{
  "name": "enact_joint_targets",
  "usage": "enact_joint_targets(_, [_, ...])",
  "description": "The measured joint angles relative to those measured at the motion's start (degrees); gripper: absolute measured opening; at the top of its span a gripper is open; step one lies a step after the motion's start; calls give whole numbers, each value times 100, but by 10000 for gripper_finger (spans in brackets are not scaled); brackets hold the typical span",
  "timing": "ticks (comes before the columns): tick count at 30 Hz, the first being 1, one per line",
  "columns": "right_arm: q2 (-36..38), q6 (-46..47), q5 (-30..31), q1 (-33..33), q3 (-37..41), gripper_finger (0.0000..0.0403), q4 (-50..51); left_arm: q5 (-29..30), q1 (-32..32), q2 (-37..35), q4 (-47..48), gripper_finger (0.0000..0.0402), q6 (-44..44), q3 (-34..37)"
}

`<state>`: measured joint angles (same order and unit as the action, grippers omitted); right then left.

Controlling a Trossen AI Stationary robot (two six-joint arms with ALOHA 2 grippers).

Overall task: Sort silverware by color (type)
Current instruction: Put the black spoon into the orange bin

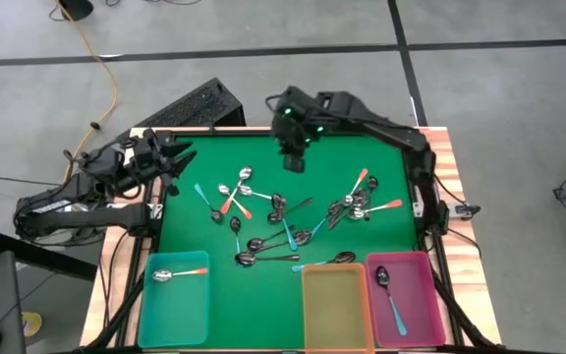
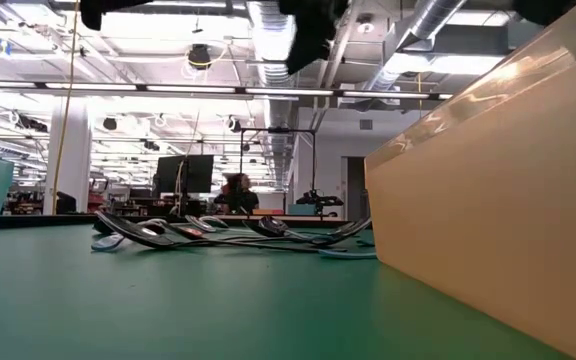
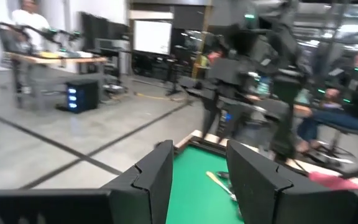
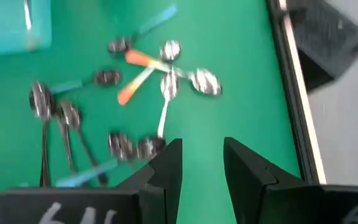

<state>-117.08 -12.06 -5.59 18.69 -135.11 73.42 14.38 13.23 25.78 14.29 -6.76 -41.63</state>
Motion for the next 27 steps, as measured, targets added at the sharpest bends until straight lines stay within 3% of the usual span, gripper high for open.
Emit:
enact_joint_targets(3, [102,1,-39,31,10,127,419,-253,-2,4,36,137,2,0])
enact_joint_targets(10, [676,87,-160,36,15,127,1626,-146,0,2,-8,137,393,0])
enact_joint_targets(15, [1380,310,-139,90,358,127,1646,-312,0,2,-61,137,260,0])
enact_joint_targets(21, [2676,916,310,109,1377,127,1493,-353,0,7,-3,137,223,0])
enact_joint_targets(27, [4123,1632,705,-186,3264,127,383,-550,0,9,162,137,-201,0])
